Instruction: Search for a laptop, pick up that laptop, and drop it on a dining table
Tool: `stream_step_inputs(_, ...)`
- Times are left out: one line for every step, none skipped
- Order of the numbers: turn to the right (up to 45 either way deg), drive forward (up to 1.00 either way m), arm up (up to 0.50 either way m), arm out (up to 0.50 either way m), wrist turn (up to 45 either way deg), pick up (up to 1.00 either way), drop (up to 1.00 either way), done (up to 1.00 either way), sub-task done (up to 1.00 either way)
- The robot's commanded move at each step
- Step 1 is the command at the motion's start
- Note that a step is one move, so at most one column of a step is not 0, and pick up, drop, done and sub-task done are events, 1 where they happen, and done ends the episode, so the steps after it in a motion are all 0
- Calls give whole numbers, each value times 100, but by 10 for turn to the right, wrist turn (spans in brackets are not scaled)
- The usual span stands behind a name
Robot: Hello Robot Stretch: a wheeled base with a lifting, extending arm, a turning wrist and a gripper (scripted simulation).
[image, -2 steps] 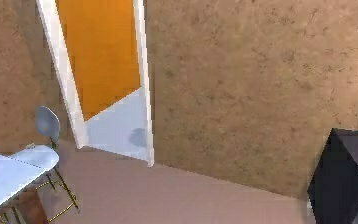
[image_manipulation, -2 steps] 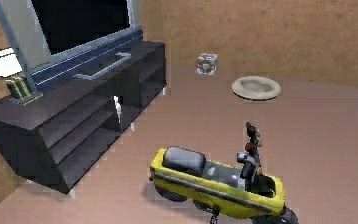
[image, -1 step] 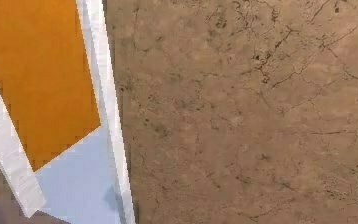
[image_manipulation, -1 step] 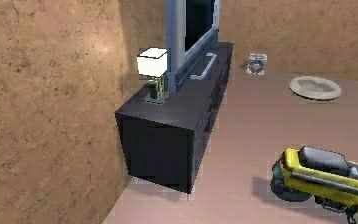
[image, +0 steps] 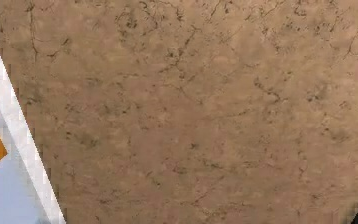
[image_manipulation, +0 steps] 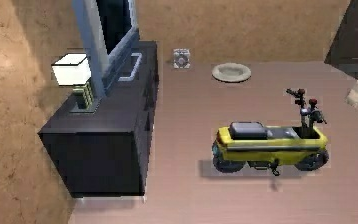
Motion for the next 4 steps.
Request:
stream_step_inputs(0,5,0,0,0,0,0,0,0)
stream_step_inputs(-450,0,0,0,0,0,0,0,0)
stream_step_inputs(-120,0,0,0,0,0,0,0,0)
stream_step_inputs(0,50,0,0,0,0,0,0,0)
